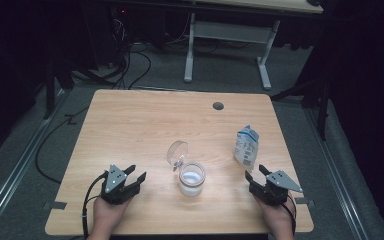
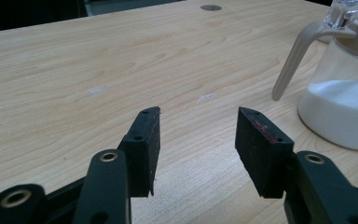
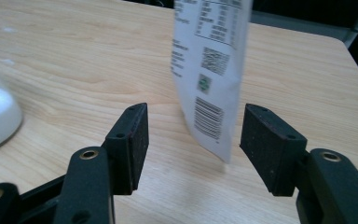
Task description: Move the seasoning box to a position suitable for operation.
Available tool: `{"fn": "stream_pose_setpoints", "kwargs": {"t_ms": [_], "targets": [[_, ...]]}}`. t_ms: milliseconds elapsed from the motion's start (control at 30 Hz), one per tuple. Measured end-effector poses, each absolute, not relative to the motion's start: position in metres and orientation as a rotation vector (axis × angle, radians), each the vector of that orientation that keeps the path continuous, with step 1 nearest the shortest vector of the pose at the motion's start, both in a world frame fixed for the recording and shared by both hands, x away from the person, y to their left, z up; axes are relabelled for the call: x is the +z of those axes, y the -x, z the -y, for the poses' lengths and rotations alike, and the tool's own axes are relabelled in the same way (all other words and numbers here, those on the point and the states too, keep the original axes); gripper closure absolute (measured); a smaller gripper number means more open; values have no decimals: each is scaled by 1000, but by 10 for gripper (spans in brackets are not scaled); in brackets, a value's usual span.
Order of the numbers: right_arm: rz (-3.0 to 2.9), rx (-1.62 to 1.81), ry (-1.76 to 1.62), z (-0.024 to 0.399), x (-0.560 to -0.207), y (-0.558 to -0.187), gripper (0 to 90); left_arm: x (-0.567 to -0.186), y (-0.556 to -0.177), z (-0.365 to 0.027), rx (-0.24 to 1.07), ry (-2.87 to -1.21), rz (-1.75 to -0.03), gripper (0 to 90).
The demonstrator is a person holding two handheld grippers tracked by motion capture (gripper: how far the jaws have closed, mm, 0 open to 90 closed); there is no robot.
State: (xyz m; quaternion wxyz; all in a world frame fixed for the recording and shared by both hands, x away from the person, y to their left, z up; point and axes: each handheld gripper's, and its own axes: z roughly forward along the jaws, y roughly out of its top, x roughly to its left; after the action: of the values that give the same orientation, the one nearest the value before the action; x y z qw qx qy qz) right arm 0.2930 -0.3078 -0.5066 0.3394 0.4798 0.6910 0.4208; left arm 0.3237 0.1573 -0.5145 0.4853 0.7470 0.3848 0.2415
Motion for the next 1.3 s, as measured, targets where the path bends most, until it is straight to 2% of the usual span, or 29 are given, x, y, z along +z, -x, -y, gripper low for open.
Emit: {"fn": "stream_pose_setpoints", "kwargs": {"t_ms": [433, 733, 1100, 1167, 1300], "targets": [[-1903, 1109, -1183, 275, -510, -294, 504, -514, -321, -152, 578, -1819, -931, 517], [-1979, 1106, -1137, 251, -517, -298, 513, -514, -319, -144, 537, -1829, -930, 531], [-2068, 1147, -1051, 231, -520, -294, 592, -505, -322, -131, 472, -1785, -952, 601], [-2085, 1162, -1046, 226, -520, -293, 625, -503, -324, -128, 460, -1784, -941, 661], [-2123, 1143, -1002, 217, -522, -289, 822, -498, -327, -117, 444, -1779, -935, 760]]}}
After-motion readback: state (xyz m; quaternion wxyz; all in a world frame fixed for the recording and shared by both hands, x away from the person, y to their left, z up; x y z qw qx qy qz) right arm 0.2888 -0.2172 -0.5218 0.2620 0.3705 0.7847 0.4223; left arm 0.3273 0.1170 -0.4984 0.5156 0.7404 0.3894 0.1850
